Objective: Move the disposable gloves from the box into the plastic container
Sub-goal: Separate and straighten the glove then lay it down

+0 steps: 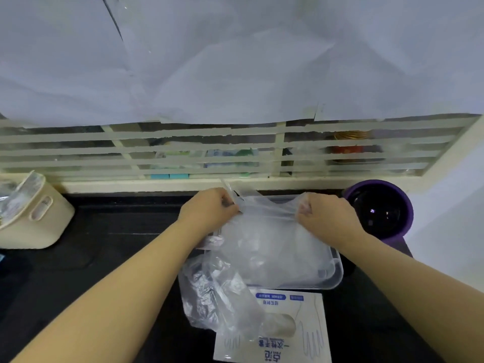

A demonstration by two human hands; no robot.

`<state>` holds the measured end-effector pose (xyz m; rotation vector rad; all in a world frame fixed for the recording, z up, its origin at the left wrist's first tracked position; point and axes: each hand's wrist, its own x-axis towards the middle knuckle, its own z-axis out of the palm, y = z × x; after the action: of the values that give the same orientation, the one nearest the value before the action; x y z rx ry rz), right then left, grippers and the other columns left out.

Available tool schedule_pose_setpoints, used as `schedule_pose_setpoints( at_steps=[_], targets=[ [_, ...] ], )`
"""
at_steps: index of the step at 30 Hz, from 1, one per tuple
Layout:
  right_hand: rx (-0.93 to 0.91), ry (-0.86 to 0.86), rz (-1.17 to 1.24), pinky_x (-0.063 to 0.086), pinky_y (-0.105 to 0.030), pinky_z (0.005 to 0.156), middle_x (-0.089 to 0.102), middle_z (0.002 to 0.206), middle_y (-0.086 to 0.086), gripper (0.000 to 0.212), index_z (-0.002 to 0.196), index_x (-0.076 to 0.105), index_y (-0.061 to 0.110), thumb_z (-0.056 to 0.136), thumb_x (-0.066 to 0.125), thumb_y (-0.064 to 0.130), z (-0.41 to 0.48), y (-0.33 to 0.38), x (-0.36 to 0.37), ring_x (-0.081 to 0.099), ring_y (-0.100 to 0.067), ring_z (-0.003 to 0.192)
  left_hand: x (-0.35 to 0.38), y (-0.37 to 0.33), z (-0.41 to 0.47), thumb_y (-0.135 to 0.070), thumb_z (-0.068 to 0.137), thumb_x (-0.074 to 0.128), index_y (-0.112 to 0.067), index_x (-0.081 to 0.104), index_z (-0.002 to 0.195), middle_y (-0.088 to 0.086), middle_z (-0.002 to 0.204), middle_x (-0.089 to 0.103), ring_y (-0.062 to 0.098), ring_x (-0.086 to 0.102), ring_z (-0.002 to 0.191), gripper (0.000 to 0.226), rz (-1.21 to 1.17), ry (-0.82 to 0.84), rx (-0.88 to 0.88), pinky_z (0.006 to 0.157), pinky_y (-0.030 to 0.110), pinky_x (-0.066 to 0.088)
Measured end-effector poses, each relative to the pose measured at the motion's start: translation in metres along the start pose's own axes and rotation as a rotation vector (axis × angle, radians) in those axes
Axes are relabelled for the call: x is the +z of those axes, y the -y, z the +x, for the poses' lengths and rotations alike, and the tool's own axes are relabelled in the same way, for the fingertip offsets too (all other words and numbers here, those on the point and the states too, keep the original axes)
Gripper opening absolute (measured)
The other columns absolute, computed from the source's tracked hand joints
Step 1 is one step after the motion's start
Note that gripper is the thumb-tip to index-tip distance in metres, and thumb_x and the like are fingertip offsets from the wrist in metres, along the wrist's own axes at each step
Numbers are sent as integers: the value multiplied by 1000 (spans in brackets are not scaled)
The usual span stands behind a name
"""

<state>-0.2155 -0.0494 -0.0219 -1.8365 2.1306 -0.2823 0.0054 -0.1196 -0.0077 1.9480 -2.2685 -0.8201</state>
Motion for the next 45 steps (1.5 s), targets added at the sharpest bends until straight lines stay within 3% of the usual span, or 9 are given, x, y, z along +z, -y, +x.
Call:
schedule_pose_setpoints(
  at_steps=[4,7,12,16,19,22,32,41,45],
  targets=[
    [-137,-67,-283,28,-33,79,53,65,8,11,96,50,22,96,40,27,6,-8,21,50,-15,63,0,12,-4,-45,92,57,-25,52,133,1,124,55,25,54,109,46,281,-170,9,87,39,46],
    [-162,-95,-382,27,-34,79,59,74,7,16,104,52,23,96,42,33,11,-10,30,54,-18,68,3,4,-17,-29,93,60,-21,60,126,1,123,55,25,53,112,35,188,-359,338,90,37,44],
    [-144,-138,-446,29,-37,80,65,101,1,41,127,51,24,90,54,41,7,-13,35,56,-22,90,46,-11,-19,-32,98,53,-31,47,140,-5,146,39,21,41,130,42,504,257,450,101,37,40],
    [-324,-346,-166,42,-35,76,60,103,-4,42,117,61,16,78,74,27,-5,0,27,57,-22,87,65,-6,-2,-24,99,52,-31,43,144,-2,154,31,24,35,135,46,575,347,438,106,38,34],
    [-333,104,29,42,-25,85,52,124,2,42,129,52,21,90,63,29,-8,16,32,53,-16,106,73,-5,7,-21,99,52,-31,43,144,-2,157,27,23,33,138,47,579,399,441,109,39,33],
    [-230,472,-76,40,-35,100,33,143,-5,72,144,31,19,86,65,45,-1,15,58,37,-24,127,79,-3,19,-20,98,54,-30,45,143,-2,156,28,22,33,138,47,517,446,418,109,37,34],
    [-78,640,-264,37,-51,102,5,152,-11,105,152,-8,21,82,66,46,6,8,93,13,-33,138,100,-5,41,-24,94,61,-25,41,145,1,148,38,21,45,129,55,416,541,322,106,30,38],
    [-190,297,-51,47,-30,86,63,118,6,40,128,54,24,93,54,45,-16,32,16,57,-15,108,16,-4,-6,-34,97,56,-26,59,129,-14,125,60,4,58,106,33,16,288,307,96,24,45],
    [-321,414,92,42,-22,79,63,114,8,48,126,56,24,87,58,53,-47,73,12,52,-6,91,6,11,-36,-32,96,58,-26,66,114,-12,109,65,5,61,97,21,-104,123,265,90,28,51]
  ],
)
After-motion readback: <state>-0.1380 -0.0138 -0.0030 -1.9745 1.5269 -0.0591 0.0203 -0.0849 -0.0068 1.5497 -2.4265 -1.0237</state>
